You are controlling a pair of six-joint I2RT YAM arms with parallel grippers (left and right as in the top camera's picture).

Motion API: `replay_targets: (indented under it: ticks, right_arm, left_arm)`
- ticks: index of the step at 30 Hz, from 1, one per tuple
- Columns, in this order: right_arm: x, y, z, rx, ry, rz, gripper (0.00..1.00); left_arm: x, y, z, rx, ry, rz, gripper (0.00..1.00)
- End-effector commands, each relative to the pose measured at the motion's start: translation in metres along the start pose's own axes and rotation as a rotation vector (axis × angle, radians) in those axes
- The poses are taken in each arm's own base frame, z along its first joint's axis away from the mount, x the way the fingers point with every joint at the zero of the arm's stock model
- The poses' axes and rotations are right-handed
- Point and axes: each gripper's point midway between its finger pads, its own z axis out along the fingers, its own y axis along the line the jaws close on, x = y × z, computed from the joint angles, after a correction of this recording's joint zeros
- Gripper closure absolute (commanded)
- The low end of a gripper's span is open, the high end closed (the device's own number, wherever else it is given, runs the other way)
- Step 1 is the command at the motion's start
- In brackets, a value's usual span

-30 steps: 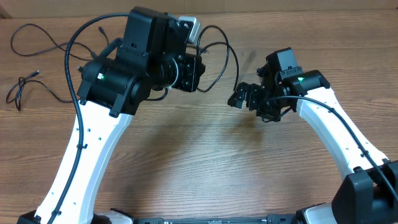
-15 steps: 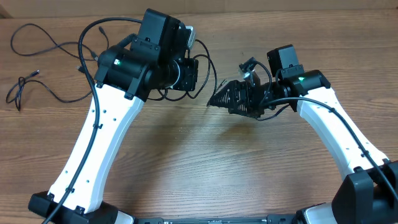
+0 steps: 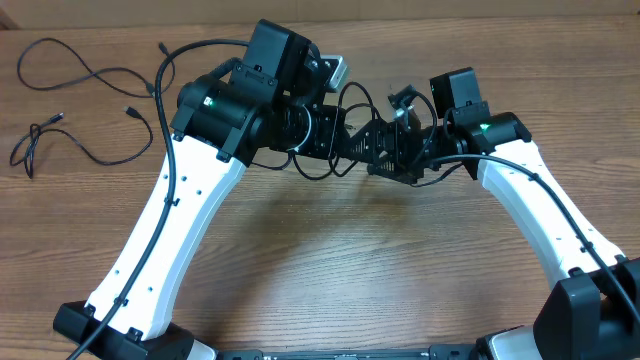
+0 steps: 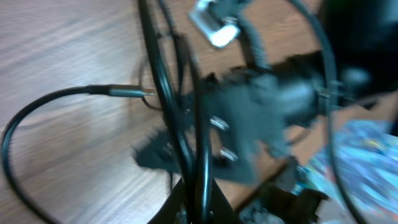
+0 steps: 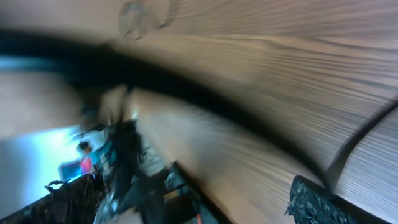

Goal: Untangle cables

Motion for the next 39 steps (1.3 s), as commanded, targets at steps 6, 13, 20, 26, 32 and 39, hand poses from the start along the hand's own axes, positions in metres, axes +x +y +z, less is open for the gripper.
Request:
replay_targets:
  ticks: [6, 13, 20, 26, 32, 39]
  right_arm:
    - [-0.015, -0.070, -0.018, 0.400, -0.150, 0.150, 0.05]
    - [-0.009, -0.107, -0.039, 0.629, -0.187, 0.194, 0.05]
    - [-0.005, -0.099, -0.033, 0.574, -0.157, 0.199, 0.04]
    - [-0.004, -0.096, -0.031, 0.556, -0.149, 0.200, 0.04]
    - [0.018, -0.074, -0.018, 0.423, -0.025, 0.195, 0.04]
    - [0.063, -0.072, -0.006, 0.459, 0.164, 0.079, 0.03]
  left_arm:
    - [0.005, -0.017, 0.001, 0.108, 0.031, 0.051, 0.79]
    - [0.004, -0.013, 0.000, 0.091, 0.030, 0.045, 0.80]
    - [0.004, 0.005, 0.001, -0.012, 0.022, 0.032, 0.79]
    - [0.011, 0.042, -0.003, -0.223, 0.029, -0.037, 0.54]
    - [0.011, 0.051, -0.005, -0.272, 0.026, -0.037, 0.31]
    - [0.004, 0.072, -0.012, -0.402, -0.034, -0.122, 0.11]
